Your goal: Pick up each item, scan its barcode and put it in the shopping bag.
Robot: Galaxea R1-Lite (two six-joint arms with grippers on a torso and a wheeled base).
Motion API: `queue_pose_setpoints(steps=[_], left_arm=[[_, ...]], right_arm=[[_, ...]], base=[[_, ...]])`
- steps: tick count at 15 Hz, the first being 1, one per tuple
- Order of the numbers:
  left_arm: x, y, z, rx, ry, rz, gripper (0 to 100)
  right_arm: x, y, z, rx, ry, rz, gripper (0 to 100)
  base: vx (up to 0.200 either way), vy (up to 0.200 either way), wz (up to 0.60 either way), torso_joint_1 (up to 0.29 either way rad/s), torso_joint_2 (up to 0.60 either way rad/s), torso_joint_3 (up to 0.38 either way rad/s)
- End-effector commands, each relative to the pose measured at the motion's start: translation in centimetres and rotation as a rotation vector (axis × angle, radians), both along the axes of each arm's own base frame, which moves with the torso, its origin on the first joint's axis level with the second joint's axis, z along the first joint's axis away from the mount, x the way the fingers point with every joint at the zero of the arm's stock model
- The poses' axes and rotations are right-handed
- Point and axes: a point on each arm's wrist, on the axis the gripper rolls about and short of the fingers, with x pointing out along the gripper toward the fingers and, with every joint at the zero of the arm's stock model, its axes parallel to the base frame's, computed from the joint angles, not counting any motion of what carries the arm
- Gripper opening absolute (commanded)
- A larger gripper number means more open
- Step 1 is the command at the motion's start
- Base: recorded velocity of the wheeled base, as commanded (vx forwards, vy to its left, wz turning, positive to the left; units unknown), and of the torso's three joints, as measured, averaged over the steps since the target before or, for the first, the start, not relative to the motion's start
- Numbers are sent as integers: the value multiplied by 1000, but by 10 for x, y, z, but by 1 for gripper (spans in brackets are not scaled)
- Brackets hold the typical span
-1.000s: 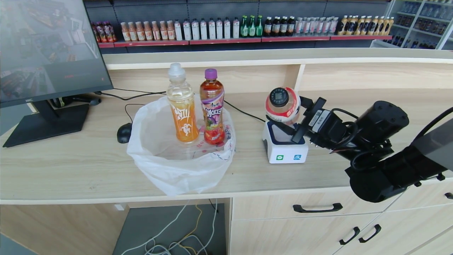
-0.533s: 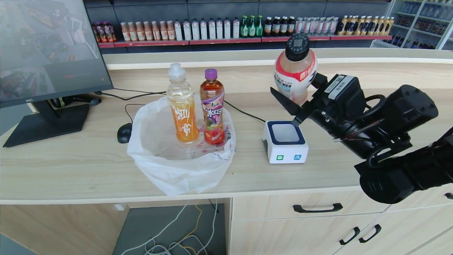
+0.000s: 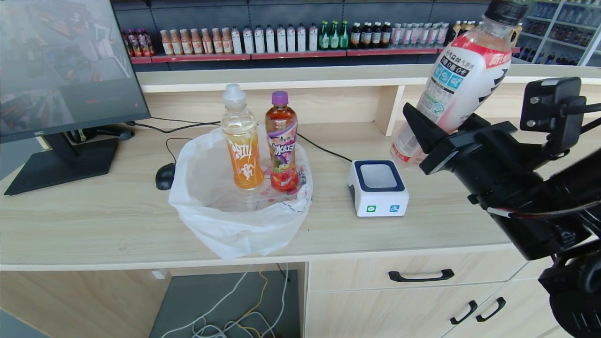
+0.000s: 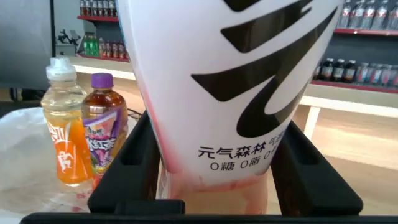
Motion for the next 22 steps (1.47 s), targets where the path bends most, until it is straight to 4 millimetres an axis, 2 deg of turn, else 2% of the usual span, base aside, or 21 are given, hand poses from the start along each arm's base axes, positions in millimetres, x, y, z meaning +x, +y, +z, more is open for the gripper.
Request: queue_pose_setpoints(steps=[1, 6, 8, 10, 22], left_arm=[[0, 0, 0, 1, 1, -1, 100], [0, 0, 0, 1, 0, -1, 100], [0, 0, 0, 1, 1, 0, 100], [0, 0, 0, 1, 1, 0, 100], [0, 0, 0, -2, 1, 0, 100]], right_arm=[[-13, -1, 2, 29, 7, 26, 0], [-12, 2, -9, 22, 55, 40, 0], [-19, 6, -22, 41, 123, 143, 0], [-23, 0, -33, 26, 170, 133, 0], [-12, 8, -34, 27, 169, 137, 0]], base=[[0, 0, 0, 0, 0, 0], [0, 0, 0, 0, 0, 0], [0, 0, 0, 0, 0, 0], [0, 0, 0, 0, 0, 0], [0, 200, 0, 4, 6, 3]])
